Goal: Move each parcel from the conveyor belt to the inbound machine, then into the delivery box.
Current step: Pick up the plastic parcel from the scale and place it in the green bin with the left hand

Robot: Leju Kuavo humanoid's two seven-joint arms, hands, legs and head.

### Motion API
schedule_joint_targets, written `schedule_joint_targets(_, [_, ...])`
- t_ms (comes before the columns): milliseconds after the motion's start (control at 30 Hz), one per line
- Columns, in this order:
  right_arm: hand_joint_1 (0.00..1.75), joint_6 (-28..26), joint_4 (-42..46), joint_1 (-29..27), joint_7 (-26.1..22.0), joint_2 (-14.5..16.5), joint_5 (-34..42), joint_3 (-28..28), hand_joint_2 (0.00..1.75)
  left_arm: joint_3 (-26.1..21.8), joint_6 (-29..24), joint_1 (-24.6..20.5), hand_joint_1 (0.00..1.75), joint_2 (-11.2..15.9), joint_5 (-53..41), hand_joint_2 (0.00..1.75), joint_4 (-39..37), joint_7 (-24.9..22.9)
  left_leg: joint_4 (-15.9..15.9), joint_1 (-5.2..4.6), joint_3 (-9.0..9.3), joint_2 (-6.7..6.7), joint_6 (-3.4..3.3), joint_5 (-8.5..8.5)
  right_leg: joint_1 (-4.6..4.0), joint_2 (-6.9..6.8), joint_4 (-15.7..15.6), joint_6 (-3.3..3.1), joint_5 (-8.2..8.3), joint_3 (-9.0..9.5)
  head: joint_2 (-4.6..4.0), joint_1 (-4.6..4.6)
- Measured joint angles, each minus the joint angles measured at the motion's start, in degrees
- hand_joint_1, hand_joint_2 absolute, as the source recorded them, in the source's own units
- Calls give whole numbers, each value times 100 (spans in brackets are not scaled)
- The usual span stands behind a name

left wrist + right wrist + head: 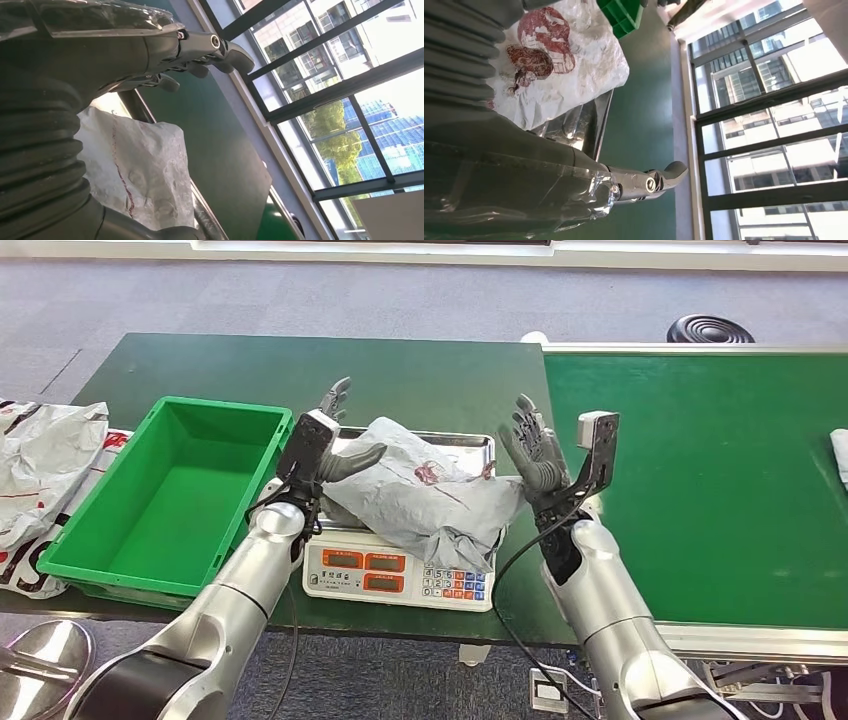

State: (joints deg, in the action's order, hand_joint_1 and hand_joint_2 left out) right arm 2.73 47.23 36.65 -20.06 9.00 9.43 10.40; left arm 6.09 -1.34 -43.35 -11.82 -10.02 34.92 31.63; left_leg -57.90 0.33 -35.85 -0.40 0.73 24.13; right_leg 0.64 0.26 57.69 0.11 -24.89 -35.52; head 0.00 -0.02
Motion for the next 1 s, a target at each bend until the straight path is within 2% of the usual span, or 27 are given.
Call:
schedule_joint_targets(100, [0,57,-89,-1,-64,-15,304,-119,0,35,84,0,0,-26,-39,175,3,-2,0,0,0,-1,0,0,1,-1,0,0,0,0,0,0])
schedule_joint_targets(333, [0,-578,-235,-86,-503,-171,445,-505,0,541,233,-30,0,-127,-709,175,-89,-133,-2,-10,0,-2,-2,1,12,-2,-1,3,2,2,0,1])
schedule_joint_targets(500, [0,-715,-246,-153,-526,-262,430,-627,0,838,246,-68,0,-169,-860,175,-201,-145,-2,-13,2,4,-3,2,15,3,-1,4,3,-2,0,0])
schedule_joint_targets(733, [0,-1438,-190,-220,-664,-494,198,-918,0,1446,370,-120,0,-171,-1745,175,-435,-326,-2,-13,2,-1,-4,1,15,-1,-1,4,2,1,0,0])
schedule_joint_targets(1000, [0,-1768,525,-612,-485,-834,48,-1414,0,2256,358,-307,0,-247,-2862,175,-809,-461,-3,-19,1,-12,-7,3,22,-10,-2,8,1,5,0,0])
